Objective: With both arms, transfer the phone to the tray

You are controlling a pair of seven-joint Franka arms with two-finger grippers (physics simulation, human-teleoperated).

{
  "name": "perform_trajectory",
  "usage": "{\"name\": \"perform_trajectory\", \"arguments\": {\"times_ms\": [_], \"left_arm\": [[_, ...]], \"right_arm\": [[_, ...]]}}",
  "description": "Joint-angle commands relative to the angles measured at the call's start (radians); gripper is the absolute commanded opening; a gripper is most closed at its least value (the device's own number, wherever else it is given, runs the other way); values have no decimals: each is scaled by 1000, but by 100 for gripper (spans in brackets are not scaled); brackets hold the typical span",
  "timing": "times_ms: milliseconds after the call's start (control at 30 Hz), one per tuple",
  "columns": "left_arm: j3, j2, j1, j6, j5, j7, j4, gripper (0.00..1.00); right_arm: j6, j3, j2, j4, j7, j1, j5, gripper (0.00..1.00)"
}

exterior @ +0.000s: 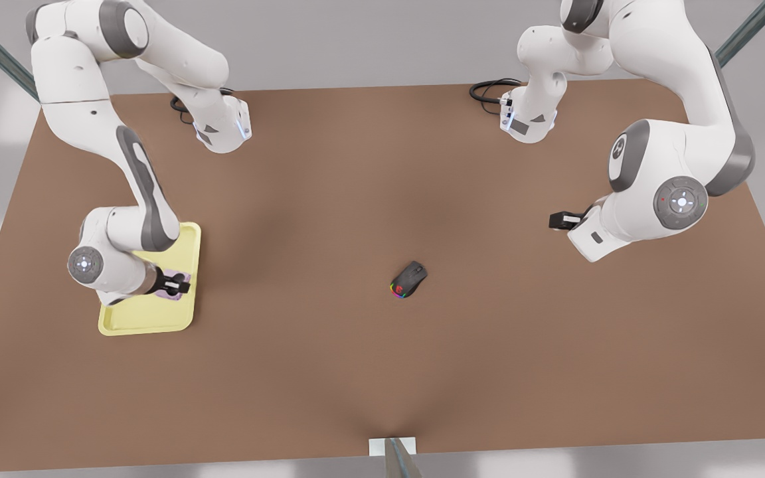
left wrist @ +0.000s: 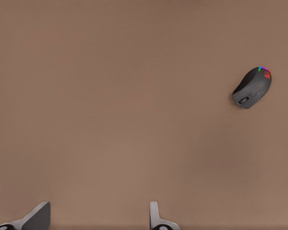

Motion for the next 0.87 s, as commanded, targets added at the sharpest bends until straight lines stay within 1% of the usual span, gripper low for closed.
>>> {"name": "perform_trajectory", "arguments": {"times_ms": [0, 100, 133, 167, 267, 300, 367, 400, 433, 467, 500, 533, 567, 600, 633, 667, 700, 833], "left_arm": [[0, 0, 0, 1, 1, 1, 0, 100], [0, -1, 0, -1, 1, 1, 0, 100], [1, -1, 0, -2, 3, 1, 2, 100], [1, -1, 0, -1, 10, 1, 2, 100], [0, -1, 0, -2, 10, 1, 2, 100], [0, -3, 0, -2, 10, 1, 2, 100], [0, -3, 0, -4, 10, 1, 2, 100], [0, -3, 0, -4, 10, 1, 2, 100], [0, -7, 0, -4, 12, 1, 2, 100], [0, -15, 0, -4, 14, 3, 2, 100], [3, -21, 0, -5, 15, 1, 2, 100], [3, -23, 0, -4, 20, -3, 2, 100], [3, -24, 0, -5, 24, -15, 2, 100], [1, -24, 0, -7, 35, -15, 3, 100], [1, -24, 0, -22, 38, -15, 3, 100], [1, -26, 0, -27, 46, -15, 3, 100], [1, -24, 0, -31, 47, -15, 3, 100], [1, -24, 0, -38, 49, -15, 3, 100]], "right_arm": [[22, -1, 7, -41, -530, -32, -31, 79], [120, -7, 38, -106, -557, -80, -67, 82], [128, -7, 79, -103, -557, -83, -67, 94], [126, -8, 86, -100, -557, -84, -67, 100], [120, -12, 86, -60, -559, -87, -96, 100], [97, -25, 84, -34, -565, -84, -97, 100], [-61, -5, 76, 179, -548, -43, -96, 100], [-130, -4, 76, 303, -528, 21, -90, 100], [-219, -4, 75, 434, -413, 98, -90, 100], [-329, 1, 75, 564, -329, 140, -85, 100], [-470, 1, 73, 667, -251, 189, -79, 100], [-542, 2, 21, 674, -139, 216, -61, 100], [-549, -2, -46, 620, -123, 201, 19, 100], [-543, -5, -71, 600, -123, 212, 19, 100], [-520, -30, -120, 542, -122, 241, 18, 100], [-495, -175, -158, 482, -122, 366, 27, 100], [-513, -272, -155, 483, -136, 434, 80, 100], [-469, -274, -180, 417, -151, 426, 79, 100]]}}
